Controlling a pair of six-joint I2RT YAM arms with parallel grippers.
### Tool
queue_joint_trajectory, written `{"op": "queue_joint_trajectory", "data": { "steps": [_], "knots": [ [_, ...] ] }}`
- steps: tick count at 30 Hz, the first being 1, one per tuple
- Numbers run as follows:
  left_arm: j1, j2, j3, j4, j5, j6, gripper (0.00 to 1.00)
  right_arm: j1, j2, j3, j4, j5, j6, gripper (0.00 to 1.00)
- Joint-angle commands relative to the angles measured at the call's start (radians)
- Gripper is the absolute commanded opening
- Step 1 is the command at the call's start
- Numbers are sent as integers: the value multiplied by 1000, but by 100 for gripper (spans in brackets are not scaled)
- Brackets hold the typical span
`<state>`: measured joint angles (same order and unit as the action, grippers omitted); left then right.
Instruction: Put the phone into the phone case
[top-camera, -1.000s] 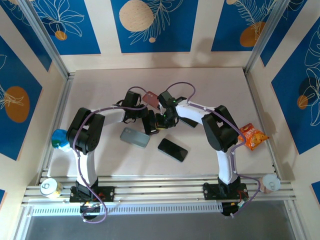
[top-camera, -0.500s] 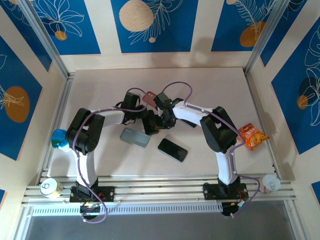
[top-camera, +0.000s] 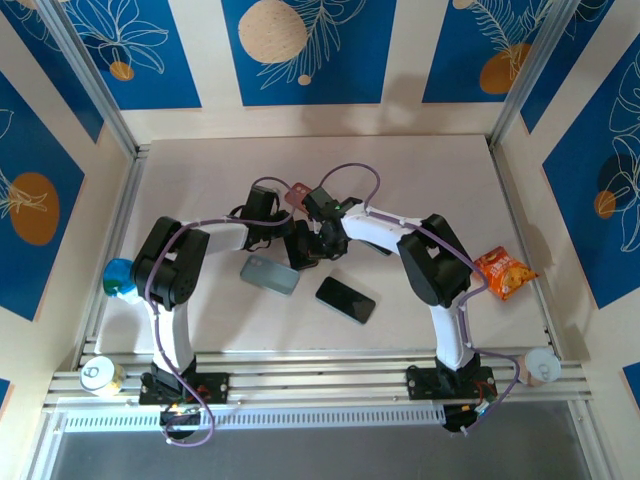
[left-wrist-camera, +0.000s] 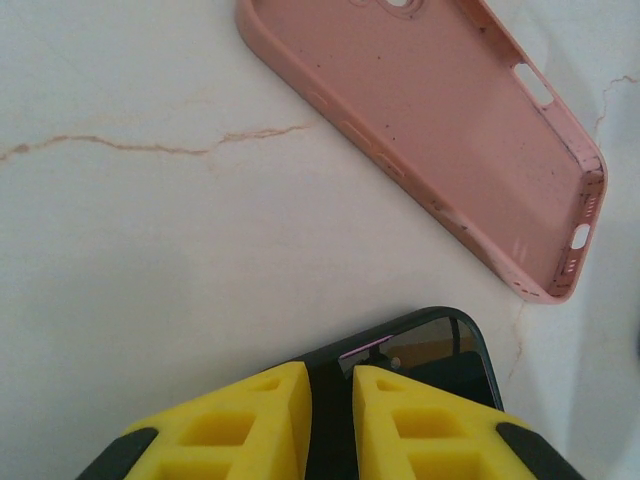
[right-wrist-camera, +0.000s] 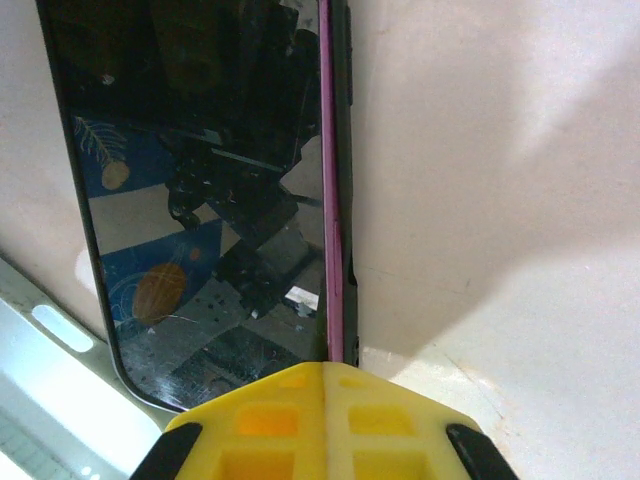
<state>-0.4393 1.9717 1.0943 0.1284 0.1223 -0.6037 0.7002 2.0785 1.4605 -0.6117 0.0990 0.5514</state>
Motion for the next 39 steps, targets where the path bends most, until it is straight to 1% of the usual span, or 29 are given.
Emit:
{"op": "queue_joint_trajectory", "data": {
  "steps": [1,11,24,31,39],
  "knots": [
    [-34,116,-88,-253,120,-22,20,125,362,-138,43,-145,4,0],
    [-34,111,-69,-287,126,-15,20,147,434,-139,55,-163,10,0],
    [-30,115,-49,-315,135,-7,19,178,486,-133,33,-174,10,0],
    [-17,92,-43,-365,125,18,18,208,519,-140,45,-191,30,0],
    [9,97,-50,-362,141,33,18,256,542,-167,73,-223,64,0]
  ]
}}
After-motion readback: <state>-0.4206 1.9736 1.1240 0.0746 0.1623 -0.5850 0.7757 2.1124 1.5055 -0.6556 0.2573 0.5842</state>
